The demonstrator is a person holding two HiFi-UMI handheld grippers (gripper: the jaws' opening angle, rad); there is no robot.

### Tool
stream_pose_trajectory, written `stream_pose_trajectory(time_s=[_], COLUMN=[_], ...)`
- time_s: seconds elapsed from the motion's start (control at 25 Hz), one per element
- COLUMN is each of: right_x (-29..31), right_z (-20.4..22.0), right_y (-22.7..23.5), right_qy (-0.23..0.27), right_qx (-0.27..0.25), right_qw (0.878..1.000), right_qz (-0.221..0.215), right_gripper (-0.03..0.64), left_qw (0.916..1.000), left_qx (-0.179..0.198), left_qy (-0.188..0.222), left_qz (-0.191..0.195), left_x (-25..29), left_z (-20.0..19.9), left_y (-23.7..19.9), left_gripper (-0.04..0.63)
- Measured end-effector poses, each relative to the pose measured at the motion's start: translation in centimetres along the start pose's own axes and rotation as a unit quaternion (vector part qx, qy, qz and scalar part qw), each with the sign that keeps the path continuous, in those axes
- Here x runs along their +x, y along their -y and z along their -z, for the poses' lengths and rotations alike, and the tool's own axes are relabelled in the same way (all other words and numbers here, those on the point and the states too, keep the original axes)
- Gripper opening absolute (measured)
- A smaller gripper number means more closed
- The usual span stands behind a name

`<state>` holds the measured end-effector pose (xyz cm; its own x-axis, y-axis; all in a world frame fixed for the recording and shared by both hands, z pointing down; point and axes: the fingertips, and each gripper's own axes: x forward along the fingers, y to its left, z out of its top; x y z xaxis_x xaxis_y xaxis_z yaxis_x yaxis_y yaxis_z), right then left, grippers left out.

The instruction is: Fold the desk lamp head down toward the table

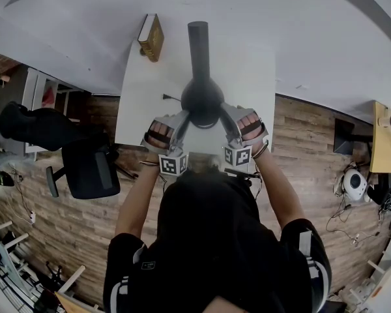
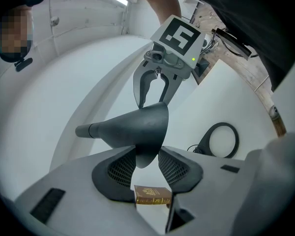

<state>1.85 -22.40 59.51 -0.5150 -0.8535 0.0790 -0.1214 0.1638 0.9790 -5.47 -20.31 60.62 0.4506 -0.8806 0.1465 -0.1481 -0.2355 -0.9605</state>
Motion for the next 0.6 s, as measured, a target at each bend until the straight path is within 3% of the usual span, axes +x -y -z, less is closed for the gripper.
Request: stream_pose_trajectory(time_s=[0.36,0.6], right_x=[-0.05,-0.19], right_z=[-0.20,-0.32], right_y=[-0.10,-0.25], right_qy=[-0.005,-0.016], right_qx=[0.009,0.038], right_qw=[1.000,0.997], right_qz=[-0.018,-0.061], right_gripper=[0.184,0.229], left_qw=[0.9996,0.9968], left_qx=[-0.023,-0.057], left_qy=[0.007,0.011], left_qz=[0.014,0.056], left_x=[-0.13,-0.54], left_z=[-0.28,-0.64], left_y=[-0.14,-0.36], left_gripper=[0.154,0.208])
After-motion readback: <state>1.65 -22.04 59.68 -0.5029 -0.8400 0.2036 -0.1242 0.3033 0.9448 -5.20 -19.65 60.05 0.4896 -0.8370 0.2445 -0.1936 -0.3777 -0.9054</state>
